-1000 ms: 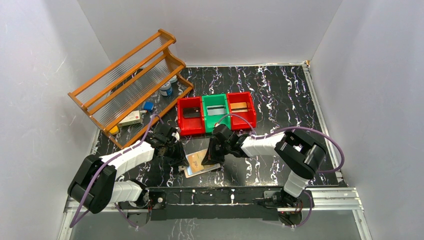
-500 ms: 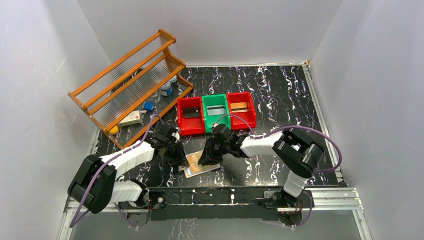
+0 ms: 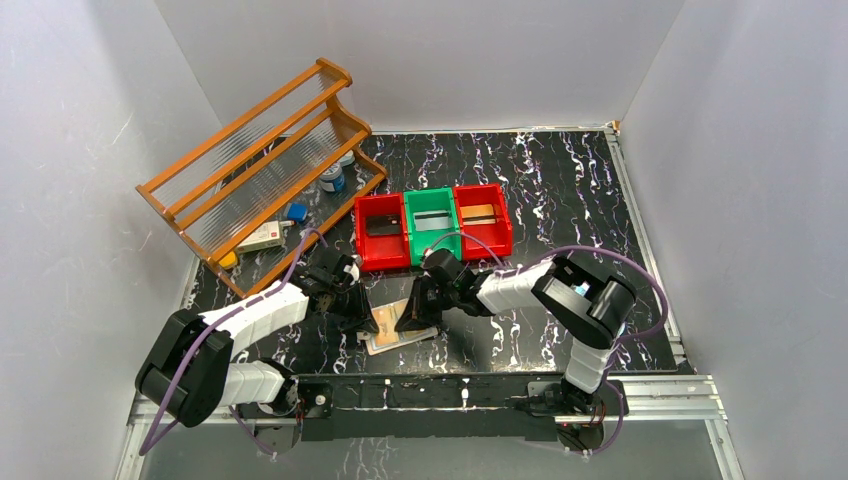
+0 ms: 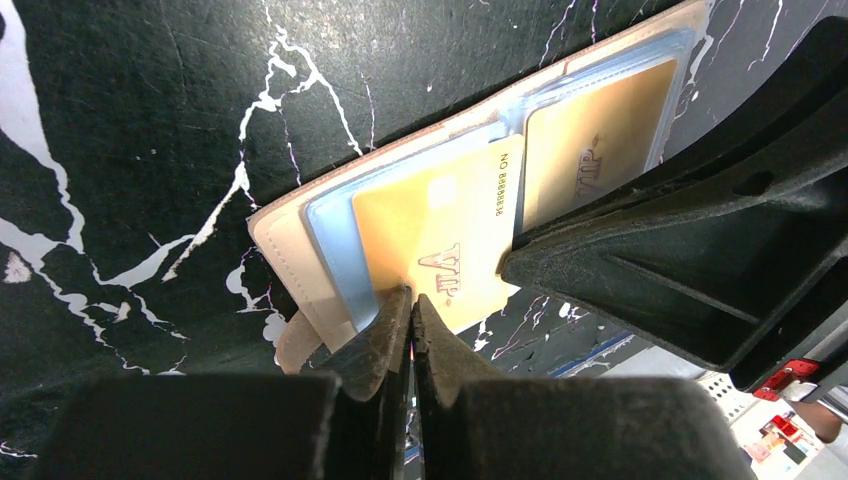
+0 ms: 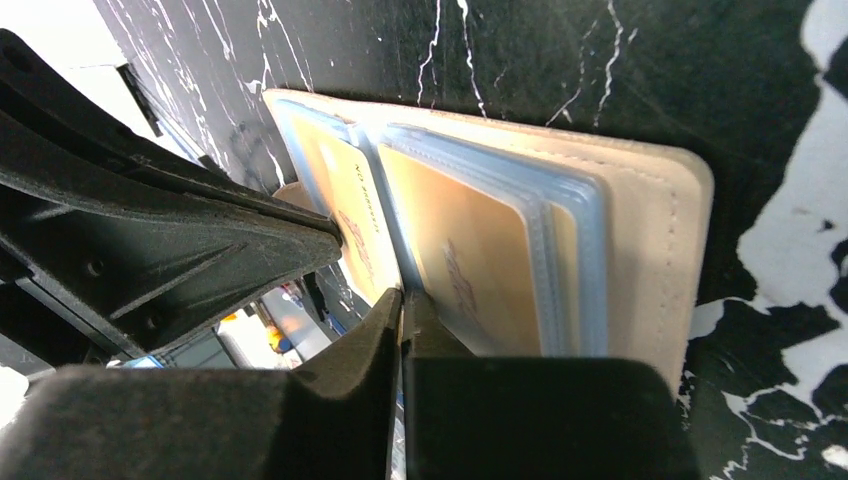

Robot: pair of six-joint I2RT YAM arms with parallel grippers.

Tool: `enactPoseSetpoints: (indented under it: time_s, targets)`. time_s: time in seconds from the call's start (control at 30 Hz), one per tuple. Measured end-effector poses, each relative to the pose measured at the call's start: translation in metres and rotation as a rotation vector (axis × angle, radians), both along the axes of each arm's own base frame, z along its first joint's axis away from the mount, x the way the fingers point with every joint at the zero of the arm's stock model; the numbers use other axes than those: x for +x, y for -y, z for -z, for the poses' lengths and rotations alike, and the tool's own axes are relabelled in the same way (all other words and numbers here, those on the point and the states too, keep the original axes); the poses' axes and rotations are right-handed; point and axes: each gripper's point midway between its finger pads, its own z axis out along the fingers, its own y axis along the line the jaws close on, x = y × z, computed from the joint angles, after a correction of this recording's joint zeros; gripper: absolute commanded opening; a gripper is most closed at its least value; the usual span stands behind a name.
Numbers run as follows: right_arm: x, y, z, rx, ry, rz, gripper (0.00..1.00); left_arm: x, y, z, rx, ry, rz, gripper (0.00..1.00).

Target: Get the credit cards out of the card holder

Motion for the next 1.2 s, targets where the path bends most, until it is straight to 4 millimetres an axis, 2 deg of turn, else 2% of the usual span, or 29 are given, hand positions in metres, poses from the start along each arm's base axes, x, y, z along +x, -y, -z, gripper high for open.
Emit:
enactPoseSetpoints:
  time_s: [0.23, 0.63, 0.77, 1.1, 1.2]
  targets:
    - [0.002, 0.001, 0.0, -0.001, 0.009, 0.014, 0.0, 0.0, 0.0, 0.0, 0.0, 0.0, 0.0, 0.02]
    - [0.004, 0.017, -0.006, -0.027, 0.039, 0.058, 0.01, -0.001, 0.0, 0.0, 0.0, 0.0, 0.003, 0.11]
    - [0.004, 0.019, -0.004, -0.036, 0.04, 0.063, 0.04, -0.001, 0.001, 0.0, -0.006, 0.001, 0.013, 0.12]
    - [0.004, 0.017, -0.006, -0.02, 0.036, 0.07, 0.21, -0.006, 0.013, 0.003, -0.032, -0.032, 0.07, 0.09]
    - [0.004, 0.017, -0.006, -0.01, 0.022, 0.077, 0.23, -0.006, 0.014, 0.004, -0.032, -0.034, 0.075, 0.08]
